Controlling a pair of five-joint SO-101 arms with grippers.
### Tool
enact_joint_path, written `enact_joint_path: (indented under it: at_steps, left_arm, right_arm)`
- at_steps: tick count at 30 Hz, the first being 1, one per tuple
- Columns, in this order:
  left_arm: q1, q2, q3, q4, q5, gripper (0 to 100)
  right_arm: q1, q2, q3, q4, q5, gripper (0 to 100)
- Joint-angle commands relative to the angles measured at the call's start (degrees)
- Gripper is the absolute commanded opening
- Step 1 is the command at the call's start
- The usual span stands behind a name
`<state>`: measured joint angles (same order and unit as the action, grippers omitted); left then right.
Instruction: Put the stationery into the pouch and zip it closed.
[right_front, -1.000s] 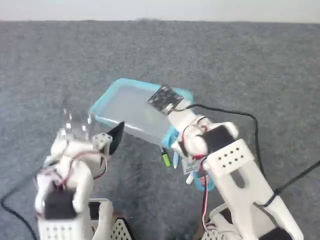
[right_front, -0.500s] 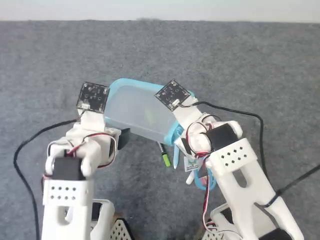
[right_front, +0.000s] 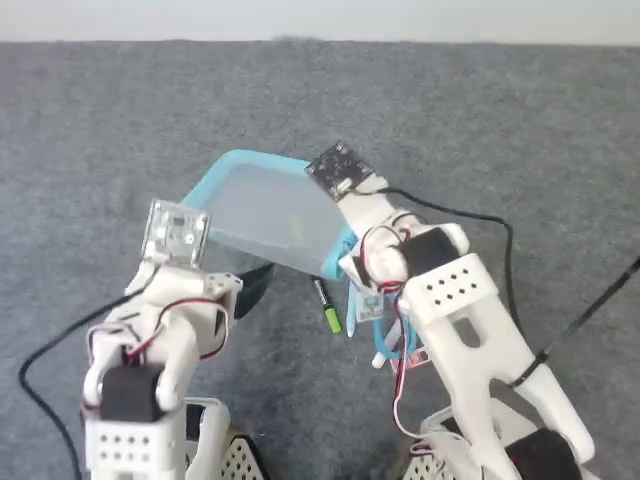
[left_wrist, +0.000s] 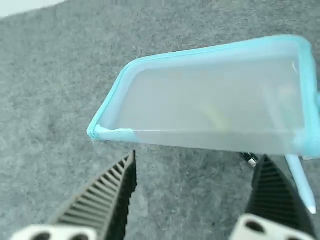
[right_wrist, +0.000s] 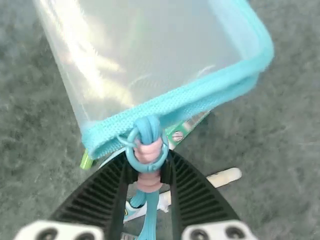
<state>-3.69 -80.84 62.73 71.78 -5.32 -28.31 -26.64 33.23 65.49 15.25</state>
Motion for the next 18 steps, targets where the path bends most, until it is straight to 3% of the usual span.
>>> enact_joint_path:
  at_steps: [1,7,18]
  left_arm:
    - [2.46,-4.22,-1.54,0.44,-1.14,35]
    - [9.85,-3.43,-0.92,-0.09,-1.05,36]
    - [10.37,-3.60,0.22,-1.05,-0.79,39]
  right_arm:
    - [-0.04,-0.13,-6.86,1.19,-0.70,0.7]
    - [-4.79,-0.40,-10.37,5.23,-0.44,0.7]
    - [-13.67,-0.57,-17.23,15.60,-0.62,0.7]
